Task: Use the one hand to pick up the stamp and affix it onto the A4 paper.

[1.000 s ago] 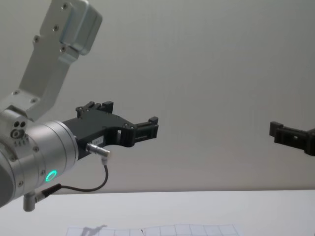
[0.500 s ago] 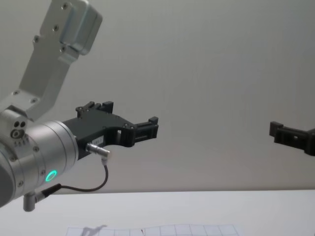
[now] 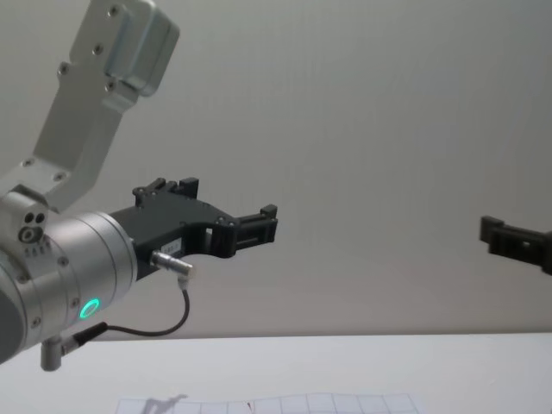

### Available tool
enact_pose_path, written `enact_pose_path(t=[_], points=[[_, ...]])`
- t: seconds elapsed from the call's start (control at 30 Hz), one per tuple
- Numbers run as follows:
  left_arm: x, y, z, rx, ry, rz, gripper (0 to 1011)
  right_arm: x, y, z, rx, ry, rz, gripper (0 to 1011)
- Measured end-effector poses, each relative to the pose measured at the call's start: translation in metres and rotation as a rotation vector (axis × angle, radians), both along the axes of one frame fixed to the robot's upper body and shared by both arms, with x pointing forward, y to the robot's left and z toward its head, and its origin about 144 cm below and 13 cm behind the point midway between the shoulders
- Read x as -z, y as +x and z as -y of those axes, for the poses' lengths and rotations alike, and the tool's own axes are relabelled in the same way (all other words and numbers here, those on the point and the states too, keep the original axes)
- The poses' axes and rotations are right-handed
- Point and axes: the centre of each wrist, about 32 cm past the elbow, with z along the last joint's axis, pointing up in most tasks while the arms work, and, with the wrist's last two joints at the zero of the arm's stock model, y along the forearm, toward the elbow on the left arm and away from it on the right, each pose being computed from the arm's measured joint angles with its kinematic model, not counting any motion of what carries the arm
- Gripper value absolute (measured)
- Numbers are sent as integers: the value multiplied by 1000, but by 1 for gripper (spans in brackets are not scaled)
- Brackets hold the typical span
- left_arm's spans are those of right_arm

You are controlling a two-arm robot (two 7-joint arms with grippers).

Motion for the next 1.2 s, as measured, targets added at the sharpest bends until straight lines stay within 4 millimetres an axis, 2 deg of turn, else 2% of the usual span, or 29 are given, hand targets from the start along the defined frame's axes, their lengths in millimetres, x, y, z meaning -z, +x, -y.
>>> enact_pose_path(t=[0.53,1.2], points=[[0,0,0,0,0,0,1001,4,-24,36,93,-82,-104,1001],[0,0,0,0,0,0,1001,23,-30,45,52,-152,-299,1001]])
